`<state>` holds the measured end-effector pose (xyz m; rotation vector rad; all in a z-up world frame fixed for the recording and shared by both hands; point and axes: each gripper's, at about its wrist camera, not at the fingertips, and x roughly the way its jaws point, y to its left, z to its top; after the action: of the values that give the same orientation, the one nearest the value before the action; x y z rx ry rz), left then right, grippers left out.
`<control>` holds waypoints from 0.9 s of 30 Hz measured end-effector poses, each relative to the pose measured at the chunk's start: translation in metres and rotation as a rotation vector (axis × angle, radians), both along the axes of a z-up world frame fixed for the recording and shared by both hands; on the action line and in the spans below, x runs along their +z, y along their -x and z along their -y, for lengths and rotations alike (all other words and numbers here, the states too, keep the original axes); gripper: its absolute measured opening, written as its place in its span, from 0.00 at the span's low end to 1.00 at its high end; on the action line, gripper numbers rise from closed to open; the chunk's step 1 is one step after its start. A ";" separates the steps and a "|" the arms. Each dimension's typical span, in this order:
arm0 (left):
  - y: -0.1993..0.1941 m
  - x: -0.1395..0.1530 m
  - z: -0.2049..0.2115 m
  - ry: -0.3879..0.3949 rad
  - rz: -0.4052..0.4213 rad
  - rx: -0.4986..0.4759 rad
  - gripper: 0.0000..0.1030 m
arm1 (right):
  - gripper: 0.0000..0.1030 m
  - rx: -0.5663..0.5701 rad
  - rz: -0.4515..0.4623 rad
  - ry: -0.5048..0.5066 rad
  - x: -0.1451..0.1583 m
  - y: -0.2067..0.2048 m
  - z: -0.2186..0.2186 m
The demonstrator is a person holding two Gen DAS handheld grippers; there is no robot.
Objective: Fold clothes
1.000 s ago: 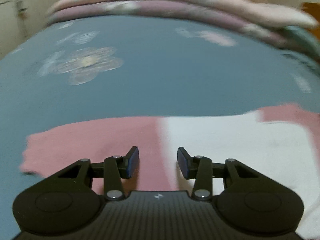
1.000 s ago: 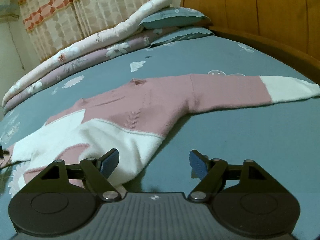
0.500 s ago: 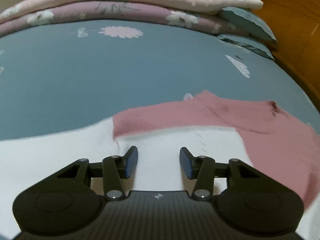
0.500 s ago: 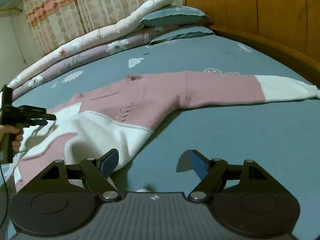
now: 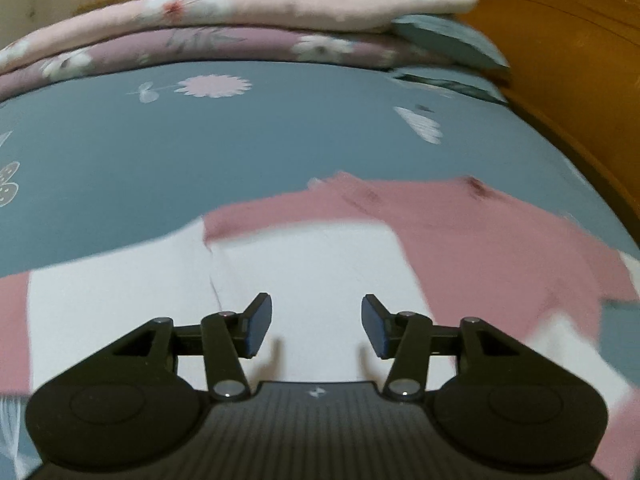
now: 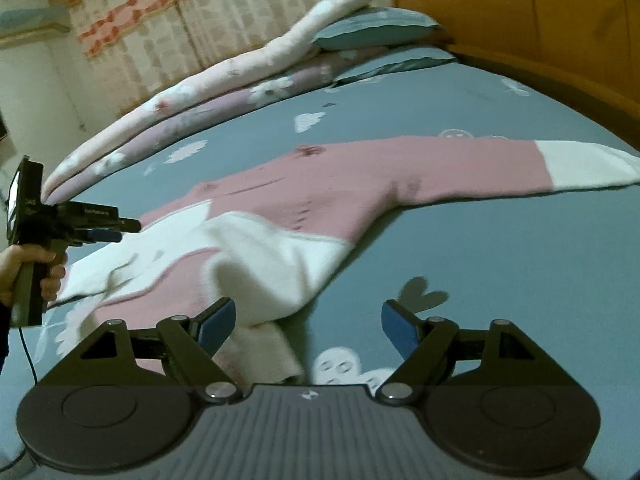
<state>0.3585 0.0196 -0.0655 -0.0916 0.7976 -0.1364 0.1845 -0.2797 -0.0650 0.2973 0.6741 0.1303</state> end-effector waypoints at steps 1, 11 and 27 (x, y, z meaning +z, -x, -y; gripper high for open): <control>0.016 0.002 0.003 0.003 0.006 -0.017 0.50 | 0.82 0.020 0.000 0.001 0.002 0.004 -0.004; 0.131 -0.015 0.023 0.047 0.014 -0.018 0.57 | 0.83 0.165 -0.046 0.026 0.002 0.042 -0.040; 0.141 -0.041 0.033 0.100 -0.059 -0.037 0.63 | 0.83 0.242 -0.080 0.186 -0.030 0.022 -0.073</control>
<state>0.2176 -0.0131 -0.1067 -0.1766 0.8518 -0.2095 0.1628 -0.2066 -0.0946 0.0411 0.7950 0.2856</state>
